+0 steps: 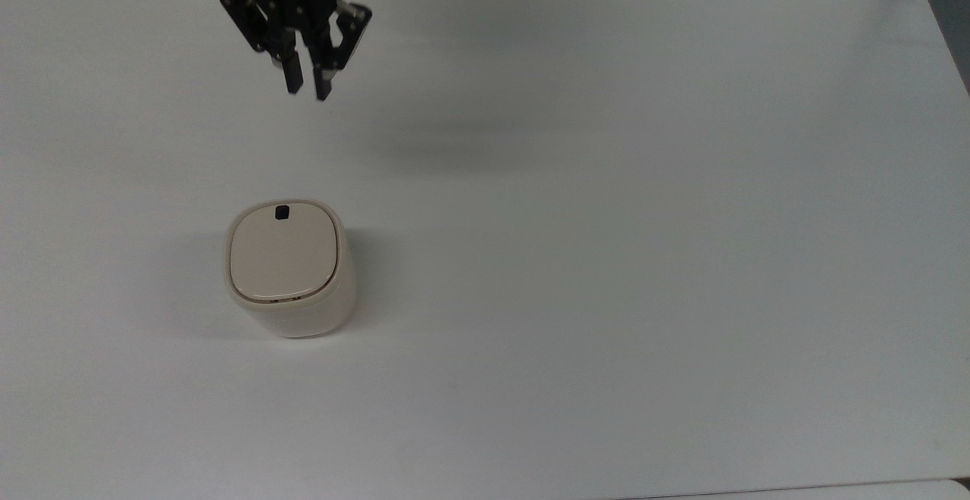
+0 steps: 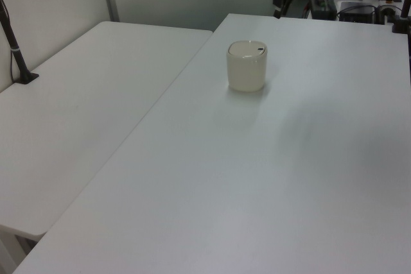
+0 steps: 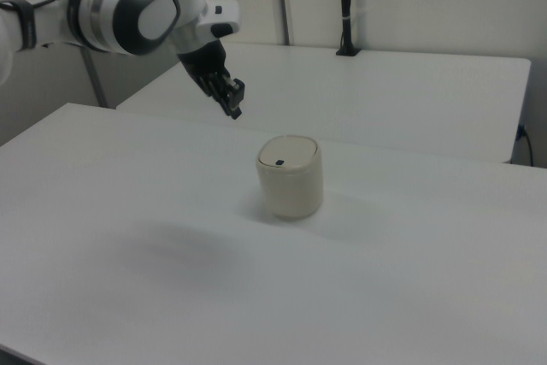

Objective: Open the trash bin
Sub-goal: 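Lower the gripper toward the dark tab on the bin lid, then catch the lid tab with the gripper and lift it upward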

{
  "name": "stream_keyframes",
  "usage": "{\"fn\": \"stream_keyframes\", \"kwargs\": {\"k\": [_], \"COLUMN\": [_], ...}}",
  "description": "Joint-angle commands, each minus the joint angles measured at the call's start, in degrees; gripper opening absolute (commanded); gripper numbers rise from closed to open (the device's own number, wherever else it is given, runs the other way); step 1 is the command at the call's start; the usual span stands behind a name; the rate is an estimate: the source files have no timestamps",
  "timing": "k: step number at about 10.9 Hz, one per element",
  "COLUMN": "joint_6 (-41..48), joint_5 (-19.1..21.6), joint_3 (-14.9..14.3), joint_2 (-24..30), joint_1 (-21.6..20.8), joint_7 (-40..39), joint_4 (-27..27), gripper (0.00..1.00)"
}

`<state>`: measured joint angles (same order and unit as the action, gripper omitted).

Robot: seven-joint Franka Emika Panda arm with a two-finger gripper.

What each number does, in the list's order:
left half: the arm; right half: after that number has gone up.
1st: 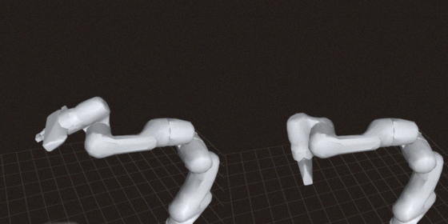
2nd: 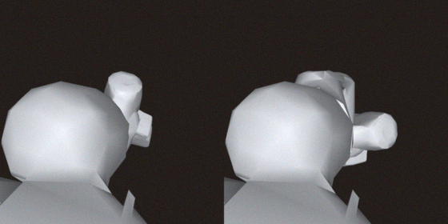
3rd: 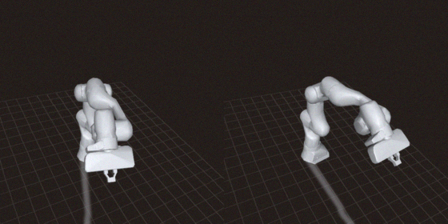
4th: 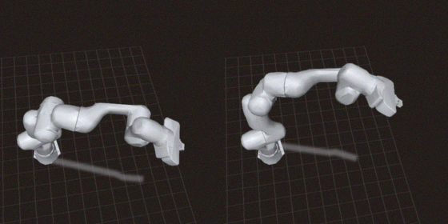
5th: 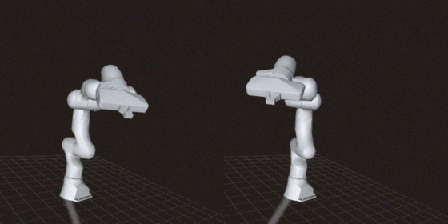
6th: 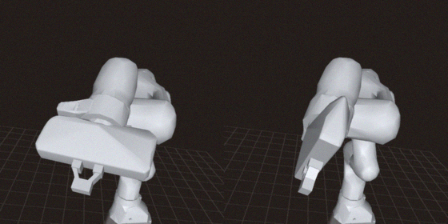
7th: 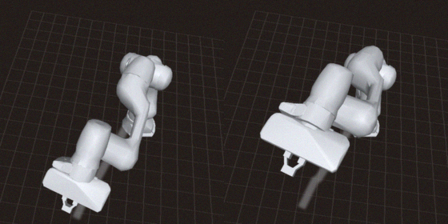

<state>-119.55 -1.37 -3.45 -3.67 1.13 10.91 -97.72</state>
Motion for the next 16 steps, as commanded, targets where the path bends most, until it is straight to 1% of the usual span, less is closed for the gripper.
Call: {"fn": "stream_keyframes", "kwargs": {"k": [1,2,3,6,7,11,13,16], "joint_6": [-9.3,-13.1,-15.9,-19.9,-20.1,-20.0,-19.7,-19.5], "joint_5": [-3.0,-3.8,-5.9,-11.7,-14.5,-21.7,-26.6,-31.0], "joint_3": [-0.2,-0.2,-0.2,-0.2,-0.2,-0.1,0.0,-0.1], "joint_2": [-4.5,-6.2,-7.5,-11.3,-11.7,-13.4,-13.9,-13.9], "joint_1": [-0.7,-0.7,-0.7,-0.8,-0.8,-1.7,-1.7,-1.6], "joint_7": [11.0,14.0,15.8,16.7,16.7,16.7,16.7,16.4], "joint_4": [0.9,0.9,0.9,0.8,0.6,-0.3,-0.5,-1.7], "gripper": [0.00,0.00,0.00,0.00,0.00,0.00,0.00,0.00]}}
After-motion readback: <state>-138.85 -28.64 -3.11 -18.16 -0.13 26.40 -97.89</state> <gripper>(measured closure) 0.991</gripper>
